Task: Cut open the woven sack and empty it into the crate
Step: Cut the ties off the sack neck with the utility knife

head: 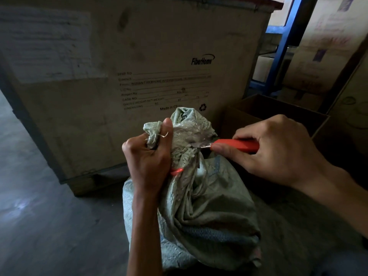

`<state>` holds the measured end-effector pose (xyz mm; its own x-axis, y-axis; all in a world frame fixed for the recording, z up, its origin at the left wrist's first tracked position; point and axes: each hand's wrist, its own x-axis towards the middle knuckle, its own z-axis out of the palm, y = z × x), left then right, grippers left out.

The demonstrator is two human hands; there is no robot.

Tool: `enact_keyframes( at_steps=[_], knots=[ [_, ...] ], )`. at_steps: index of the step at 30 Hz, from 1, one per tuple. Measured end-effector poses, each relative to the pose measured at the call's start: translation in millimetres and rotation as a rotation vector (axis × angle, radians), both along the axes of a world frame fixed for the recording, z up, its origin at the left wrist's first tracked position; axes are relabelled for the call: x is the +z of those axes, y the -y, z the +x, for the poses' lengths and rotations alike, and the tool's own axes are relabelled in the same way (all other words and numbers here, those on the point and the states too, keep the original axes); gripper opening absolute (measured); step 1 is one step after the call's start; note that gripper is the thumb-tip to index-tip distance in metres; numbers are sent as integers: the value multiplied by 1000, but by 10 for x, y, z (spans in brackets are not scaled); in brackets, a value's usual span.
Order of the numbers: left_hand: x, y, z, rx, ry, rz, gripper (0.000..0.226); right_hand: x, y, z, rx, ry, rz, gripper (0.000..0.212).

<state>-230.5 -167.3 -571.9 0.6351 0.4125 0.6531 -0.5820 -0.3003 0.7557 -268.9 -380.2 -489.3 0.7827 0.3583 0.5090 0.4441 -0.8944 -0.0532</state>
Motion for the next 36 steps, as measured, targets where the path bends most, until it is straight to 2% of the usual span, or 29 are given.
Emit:
enact_keyframes(
  at_steps=[3,13,20,24,28,32,36],
  knots=[
    [33,-17,-12,30,10,37,71,-3,-13,-19,-27,51,-25,72],
    [93,-44,-37,67,19,95,72,12,-31,-38,-65,117,-41,67],
    [118,-90,-62,126,-40,102,69,56,3,-42,-81,84,-47,70],
    [61,-247,-90,-91,-238,-135,67,88,64,-45,-38,29,114,58],
    [104,-265,-185,-351,-338,-315,36,-12,-14,-36,13,-67,271,62],
    [145,-169,-195,-416,-392,-521,17,-91,-76,-13,-7,-75,198,62],
    [162,-143,-166,-443,-433,-640,26,-90,-108,4,6,-54,203,62]
  ],
)
